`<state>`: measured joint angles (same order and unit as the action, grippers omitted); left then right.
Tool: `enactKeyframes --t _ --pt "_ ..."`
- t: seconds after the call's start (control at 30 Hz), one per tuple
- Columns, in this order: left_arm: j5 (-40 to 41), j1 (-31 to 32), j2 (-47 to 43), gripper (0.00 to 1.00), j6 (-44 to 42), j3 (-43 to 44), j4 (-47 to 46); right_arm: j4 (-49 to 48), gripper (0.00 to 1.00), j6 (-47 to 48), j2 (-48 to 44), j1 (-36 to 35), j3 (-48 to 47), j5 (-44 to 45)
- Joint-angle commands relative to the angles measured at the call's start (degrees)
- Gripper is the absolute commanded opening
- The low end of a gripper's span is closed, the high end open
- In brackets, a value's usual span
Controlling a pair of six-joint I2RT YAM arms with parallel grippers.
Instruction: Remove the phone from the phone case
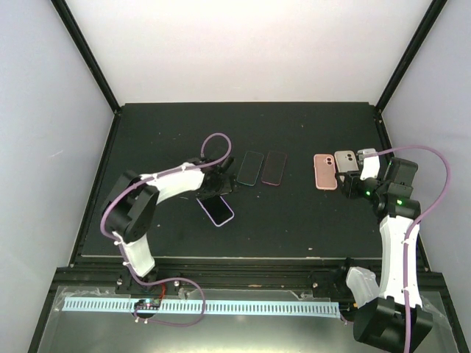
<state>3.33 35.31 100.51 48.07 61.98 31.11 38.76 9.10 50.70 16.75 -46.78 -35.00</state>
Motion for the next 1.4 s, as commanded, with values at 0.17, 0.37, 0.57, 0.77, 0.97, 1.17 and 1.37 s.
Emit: enactKeyframes --t 0.17,0.37,0.57,0.77,0.97,1.17,1.37 --pt "0.99 -0.01 2.63 0.99 1.26 8.68 12.77 0.14 0.45 1.44 0.6 0.21 -0.7 -0.19" --pt "4.6 0.01 -8.21 0.99 7.89 2.48 14.71 0.67 0.45 1.84 0.63 0.21 -0.9 -1.18" --pt "-0.51 -0.03 -8.2 0.99 13.37 -0.21 15.35 1.14 0.45 2.27 0.48 0.21 -1.09 -1.82" --pt "1.12 -0.01 -5.66 0.99 17.28 0.91 17.24 1.14 0.45 2.25 -0.07 0.21 -0.83 -1.91" --pt "-0.35 -0.02 -0.85 0.99 17.59 3.37 17.58 1.38 0.45 2.45 0.45 0.21 -0.96 -2.26" --pt "-2.01 -0.38 3.18 0.99 18.85 4.65 16.75 1.31 0.45 2.51 0.36 0.21 -0.9 -2.15" --pt "-3.25 -0.74 4.95 0.99 18.52 5.8 14.2 1.49 0.45 2.67 0.72 0.21 -0.94 -2.34"
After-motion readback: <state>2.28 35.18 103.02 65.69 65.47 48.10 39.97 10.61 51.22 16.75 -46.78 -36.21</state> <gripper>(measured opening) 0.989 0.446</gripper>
